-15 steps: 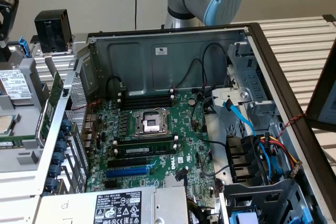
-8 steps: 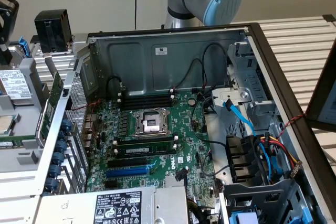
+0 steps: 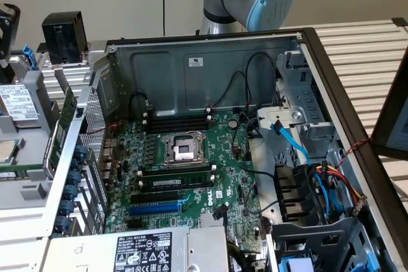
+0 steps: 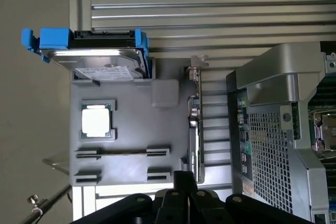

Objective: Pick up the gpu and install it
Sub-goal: 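Pick up the gpu and move the gpu toward the slot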

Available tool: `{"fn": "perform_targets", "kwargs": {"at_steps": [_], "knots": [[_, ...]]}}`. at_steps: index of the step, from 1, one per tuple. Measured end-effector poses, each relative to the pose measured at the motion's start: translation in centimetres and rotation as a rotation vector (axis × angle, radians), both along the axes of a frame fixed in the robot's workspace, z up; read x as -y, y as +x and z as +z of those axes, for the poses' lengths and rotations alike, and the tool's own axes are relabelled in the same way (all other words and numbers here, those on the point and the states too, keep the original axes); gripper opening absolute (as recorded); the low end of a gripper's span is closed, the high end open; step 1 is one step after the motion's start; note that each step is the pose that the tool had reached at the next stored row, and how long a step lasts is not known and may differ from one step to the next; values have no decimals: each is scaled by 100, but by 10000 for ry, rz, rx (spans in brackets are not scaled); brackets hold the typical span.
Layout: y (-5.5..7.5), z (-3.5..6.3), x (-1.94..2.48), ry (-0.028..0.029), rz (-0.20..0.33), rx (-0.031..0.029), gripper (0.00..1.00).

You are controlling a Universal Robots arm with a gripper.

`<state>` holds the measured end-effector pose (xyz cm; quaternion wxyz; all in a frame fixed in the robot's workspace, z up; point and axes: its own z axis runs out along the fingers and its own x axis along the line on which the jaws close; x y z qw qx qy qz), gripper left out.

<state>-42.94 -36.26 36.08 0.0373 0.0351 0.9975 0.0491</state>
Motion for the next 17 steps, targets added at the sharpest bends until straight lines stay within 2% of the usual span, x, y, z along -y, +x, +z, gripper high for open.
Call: {"fn": "perform_targets", "kwargs": {"at_steps": [3,7,8,10,11,12,14,16,17], "knots": [[-5,-12,-1,128,-40,96,11],[-8,-33,-1,367,-96,144,11],[-8,-43,-2,389,-114,151,11],[-9,-61,-1,394,-140,162,24],[-8,-70,-1,394,-151,168,24],[-8,-79,0,394,-159,180,30],[-9,-95,0,394,-167,235,42],[-9,-120,-1,396,-167,288,42],[-11,-130,-1,395,-168,321,49]]}}
